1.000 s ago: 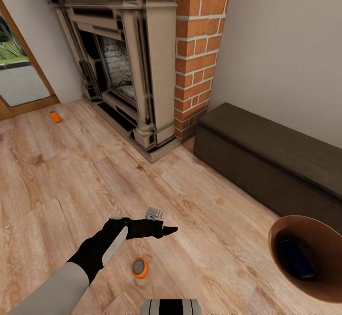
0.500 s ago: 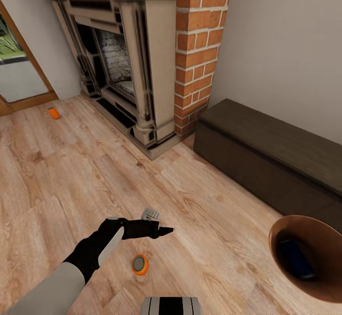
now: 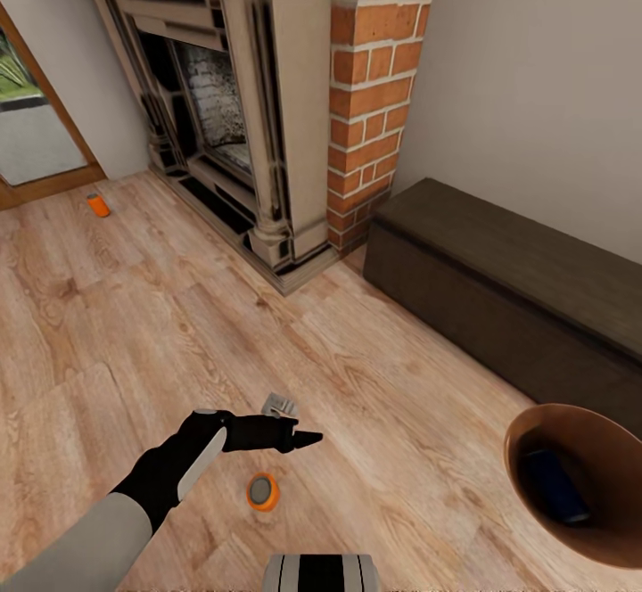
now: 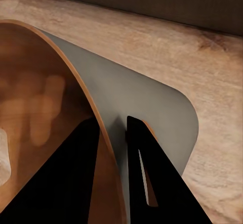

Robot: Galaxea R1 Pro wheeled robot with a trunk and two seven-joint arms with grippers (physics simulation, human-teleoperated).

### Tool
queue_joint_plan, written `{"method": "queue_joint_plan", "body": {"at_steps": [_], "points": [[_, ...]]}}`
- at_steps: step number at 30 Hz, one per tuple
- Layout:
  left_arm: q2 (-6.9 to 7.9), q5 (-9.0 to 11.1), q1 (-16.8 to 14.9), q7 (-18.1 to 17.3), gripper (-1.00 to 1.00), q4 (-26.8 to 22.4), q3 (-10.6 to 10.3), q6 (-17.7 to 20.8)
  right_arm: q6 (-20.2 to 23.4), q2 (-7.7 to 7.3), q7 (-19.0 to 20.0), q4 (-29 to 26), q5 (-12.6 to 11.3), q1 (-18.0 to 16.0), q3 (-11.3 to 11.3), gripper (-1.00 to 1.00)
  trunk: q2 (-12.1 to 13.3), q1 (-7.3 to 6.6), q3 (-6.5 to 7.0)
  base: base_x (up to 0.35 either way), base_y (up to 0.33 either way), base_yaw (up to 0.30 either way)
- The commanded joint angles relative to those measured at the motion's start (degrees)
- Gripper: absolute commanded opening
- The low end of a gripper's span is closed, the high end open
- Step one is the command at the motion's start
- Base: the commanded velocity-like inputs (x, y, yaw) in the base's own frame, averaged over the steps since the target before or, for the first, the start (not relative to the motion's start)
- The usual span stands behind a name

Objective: Put the three can of soda from the living room inside the tash can in the kitchen.

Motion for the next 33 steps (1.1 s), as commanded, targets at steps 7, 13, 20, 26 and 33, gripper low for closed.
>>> {"method": "queue_joint_plan", "body": {"at_steps": [7,13,20,26,33], "points": [[-0.16,-0.01,0.00,-0.19,1.00,0.00,-0.05,-0.01,0.32,-0.09,0.12,-0.01,-0.37,-0.02,0.00,-1.00,0.00,-0.01,-0.65,0.000,0.000,0.000],[-0.16,0.07,0.00,-0.16,1.00,0.00,-0.03,-0.09,0.32,-0.07,0.10,-0.01,-0.37,-0.02,0.00,-1.00,0.00,-0.01,-1.20,0.000,0.000,0.000],[-0.22,0.08,-0.01,-0.12,1.00,0.00,-0.04,-0.09,0.32,-0.01,0.14,-0.01,-0.37,-0.02,0.09,-1.00,0.00,-0.01,-1.85,0.000,0.000,0.000],[-0.25,0.08,0.00,-0.12,1.00,0.00,-0.03,-0.10,0.32,-0.01,0.12,-0.01,-0.37,-0.02,0.09,-1.00,0.00,-0.01,-2.41,0.000,0.000,0.000],[-0.17,0.11,0.00,-0.17,1.00,0.00,0.01,-0.10,0.32,0.00,0.12,-0.01,-0.37,-0.02,0.10,-1.00,0.00,-0.01,-3.06,0.000,0.000,0.000]]}}
